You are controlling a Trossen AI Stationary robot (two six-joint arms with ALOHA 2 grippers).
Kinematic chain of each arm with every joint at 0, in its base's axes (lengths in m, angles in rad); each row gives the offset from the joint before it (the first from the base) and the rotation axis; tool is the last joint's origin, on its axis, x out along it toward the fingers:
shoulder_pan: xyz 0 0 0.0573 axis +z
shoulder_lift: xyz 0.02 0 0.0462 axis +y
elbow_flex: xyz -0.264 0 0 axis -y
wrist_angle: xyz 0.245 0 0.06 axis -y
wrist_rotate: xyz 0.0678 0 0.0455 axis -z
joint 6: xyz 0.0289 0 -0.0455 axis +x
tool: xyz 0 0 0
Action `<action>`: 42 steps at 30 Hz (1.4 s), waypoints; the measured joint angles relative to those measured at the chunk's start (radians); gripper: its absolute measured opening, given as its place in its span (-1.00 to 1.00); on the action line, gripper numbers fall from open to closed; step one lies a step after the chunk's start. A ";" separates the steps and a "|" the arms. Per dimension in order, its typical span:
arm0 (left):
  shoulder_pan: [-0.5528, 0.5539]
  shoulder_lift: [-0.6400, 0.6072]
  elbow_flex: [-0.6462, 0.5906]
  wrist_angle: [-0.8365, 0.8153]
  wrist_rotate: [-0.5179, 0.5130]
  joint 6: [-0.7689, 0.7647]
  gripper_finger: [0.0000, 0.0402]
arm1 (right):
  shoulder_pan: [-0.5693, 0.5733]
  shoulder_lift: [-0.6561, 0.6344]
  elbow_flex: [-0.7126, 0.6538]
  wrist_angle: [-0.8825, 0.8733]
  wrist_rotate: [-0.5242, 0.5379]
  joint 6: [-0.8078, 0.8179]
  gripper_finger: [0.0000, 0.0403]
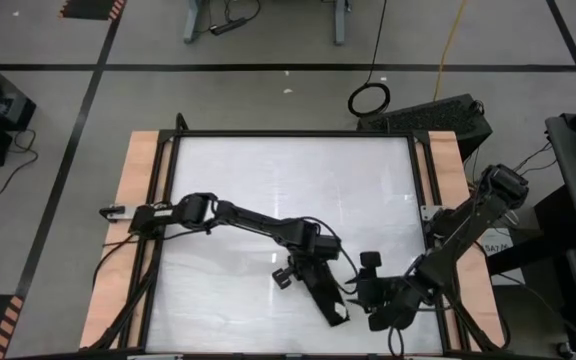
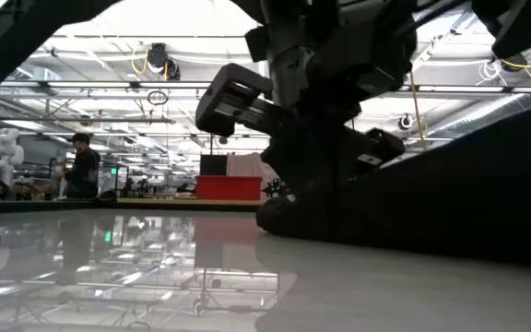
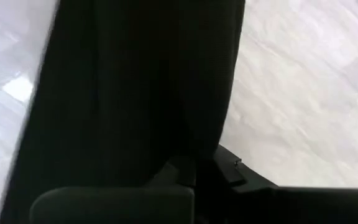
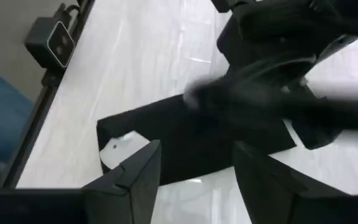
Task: Roll towel
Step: Roll the black towel
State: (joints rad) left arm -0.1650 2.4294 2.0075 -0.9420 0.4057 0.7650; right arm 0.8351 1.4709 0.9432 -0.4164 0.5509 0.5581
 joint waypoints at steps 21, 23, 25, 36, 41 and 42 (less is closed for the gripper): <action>0.000 0.031 0.088 -0.094 -0.079 -0.003 -0.97 | 0.073 0.473 0.155 0.096 0.004 0.196 -0.48; -0.003 0.030 0.088 -0.105 -0.104 -0.023 -0.97 | 0.056 0.496 0.167 0.055 0.012 0.234 -0.57; -0.008 0.028 0.089 -0.122 -0.134 -0.038 -0.97 | 0.048 0.507 0.169 0.007 0.028 0.251 -0.67; -0.020 0.028 0.089 -0.229 -0.167 -0.204 -0.91 | -0.038 0.501 0.165 -0.382 0.070 0.118 -0.91; 0.001 0.030 0.086 -0.223 -0.063 -0.304 -0.90 | -0.095 0.500 0.163 -0.541 0.066 0.044 -0.89; 0.006 0.031 0.086 -0.222 -0.042 -0.317 -0.90 | -0.103 0.496 0.161 -0.580 0.059 0.038 -0.88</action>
State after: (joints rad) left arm -0.1587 2.4599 2.0934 -1.1635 0.3642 0.4480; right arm 0.7319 1.9671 1.1042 -0.9967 0.6094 0.5965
